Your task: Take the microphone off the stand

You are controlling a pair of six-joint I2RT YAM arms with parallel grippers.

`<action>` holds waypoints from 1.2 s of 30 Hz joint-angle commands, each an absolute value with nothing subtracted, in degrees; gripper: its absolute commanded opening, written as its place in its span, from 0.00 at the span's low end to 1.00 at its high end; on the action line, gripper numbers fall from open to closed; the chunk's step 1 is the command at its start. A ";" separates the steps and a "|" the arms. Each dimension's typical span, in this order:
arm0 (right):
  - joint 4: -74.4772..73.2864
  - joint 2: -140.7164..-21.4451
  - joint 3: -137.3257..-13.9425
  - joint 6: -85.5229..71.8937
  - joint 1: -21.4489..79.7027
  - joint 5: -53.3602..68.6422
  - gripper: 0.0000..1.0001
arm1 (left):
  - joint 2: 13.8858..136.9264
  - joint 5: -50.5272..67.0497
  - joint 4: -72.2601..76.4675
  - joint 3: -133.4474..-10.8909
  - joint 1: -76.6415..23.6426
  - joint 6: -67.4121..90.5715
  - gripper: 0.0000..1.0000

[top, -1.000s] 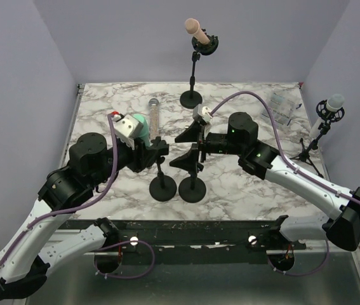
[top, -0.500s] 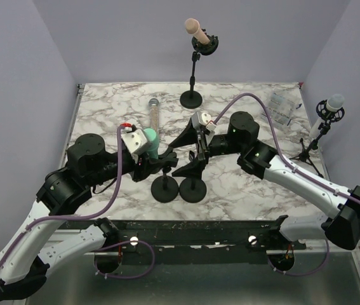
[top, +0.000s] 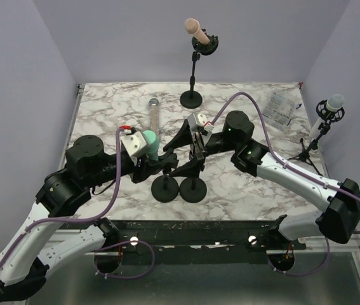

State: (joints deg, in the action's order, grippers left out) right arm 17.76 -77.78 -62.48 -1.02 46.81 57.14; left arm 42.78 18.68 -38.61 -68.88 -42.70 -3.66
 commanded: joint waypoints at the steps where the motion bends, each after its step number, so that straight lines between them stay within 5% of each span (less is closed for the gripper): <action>1: 22.76 -78.75 -61.96 -3.50 46.94 60.14 0.81 | 41.95 21.23 -35.00 -68.39 -42.34 -3.65 0.00; 3: 22.30 -79.78 -62.27 -3.53 46.93 60.16 0.72 | 41.92 21.29 -34.74 -68.29 -42.20 -3.60 0.00; 11: 22.10 -81.21 -62.11 -3.52 46.93 59.63 0.72 | 41.91 21.26 -34.32 -68.13 -41.55 -3.43 0.00; 12: 22.30 -81.19 -62.07 -3.65 46.98 59.56 0.66 | 41.92 21.27 -34.20 -68.03 -41.53 -3.35 0.00; 13: 22.42 -81.21 -62.13 -3.69 46.93 59.44 0.49 | 41.92 21.27 -34.06 -67.87 -41.42 -3.22 0.00; 15: 21.48 -81.12 -62.18 -2.14 46.95 59.83 0.01 | 41.79 20.82 -33.69 -67.55 -41.23 -2.93 0.00; 29: 19.86 -78.20 -59.43 1.35 46.98 49.33 0.01 | 37.84 4.28 -32.31 -72.89 -41.01 3.10 0.00; 36: 22.79 -75.26 -56.59 1.29 46.97 42.45 0.01 | 32.76 -18.13 -33.50 -75.39 -41.04 6.68 0.00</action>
